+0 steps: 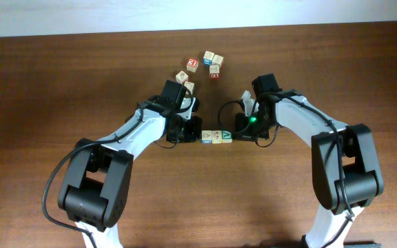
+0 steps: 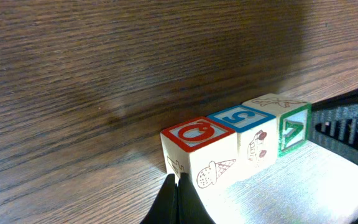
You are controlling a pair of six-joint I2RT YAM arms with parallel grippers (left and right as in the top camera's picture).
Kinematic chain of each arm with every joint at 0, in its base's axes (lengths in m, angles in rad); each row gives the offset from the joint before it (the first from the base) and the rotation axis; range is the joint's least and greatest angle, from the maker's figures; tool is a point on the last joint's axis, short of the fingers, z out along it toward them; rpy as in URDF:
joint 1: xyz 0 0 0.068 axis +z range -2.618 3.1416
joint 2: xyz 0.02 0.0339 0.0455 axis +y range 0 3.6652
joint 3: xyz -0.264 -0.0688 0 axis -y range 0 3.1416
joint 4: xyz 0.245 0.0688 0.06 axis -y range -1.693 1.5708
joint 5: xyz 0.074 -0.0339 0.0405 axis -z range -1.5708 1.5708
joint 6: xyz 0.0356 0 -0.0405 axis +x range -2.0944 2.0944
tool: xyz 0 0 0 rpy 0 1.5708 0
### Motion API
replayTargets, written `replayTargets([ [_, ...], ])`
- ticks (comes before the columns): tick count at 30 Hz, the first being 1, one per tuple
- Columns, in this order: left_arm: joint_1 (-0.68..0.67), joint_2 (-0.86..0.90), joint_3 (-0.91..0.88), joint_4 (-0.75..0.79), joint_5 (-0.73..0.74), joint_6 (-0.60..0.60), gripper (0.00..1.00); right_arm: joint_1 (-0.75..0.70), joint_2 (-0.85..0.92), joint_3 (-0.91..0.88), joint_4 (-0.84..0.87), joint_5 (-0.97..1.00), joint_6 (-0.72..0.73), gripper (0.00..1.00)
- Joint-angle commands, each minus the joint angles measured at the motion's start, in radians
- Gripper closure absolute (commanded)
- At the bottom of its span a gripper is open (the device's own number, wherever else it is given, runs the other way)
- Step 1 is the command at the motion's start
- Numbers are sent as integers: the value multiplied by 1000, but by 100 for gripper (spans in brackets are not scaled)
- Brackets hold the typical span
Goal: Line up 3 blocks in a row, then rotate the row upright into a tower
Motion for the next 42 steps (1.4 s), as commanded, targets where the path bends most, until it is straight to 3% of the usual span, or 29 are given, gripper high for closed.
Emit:
replayTargets([
  [1, -5, 11, 16, 4, 23, -5, 100, 7, -46, 19, 1, -40, -14, 96],
  [42, -22, 11, 16, 9, 3, -5, 100, 120, -58, 79, -8, -39, -11, 96],
])
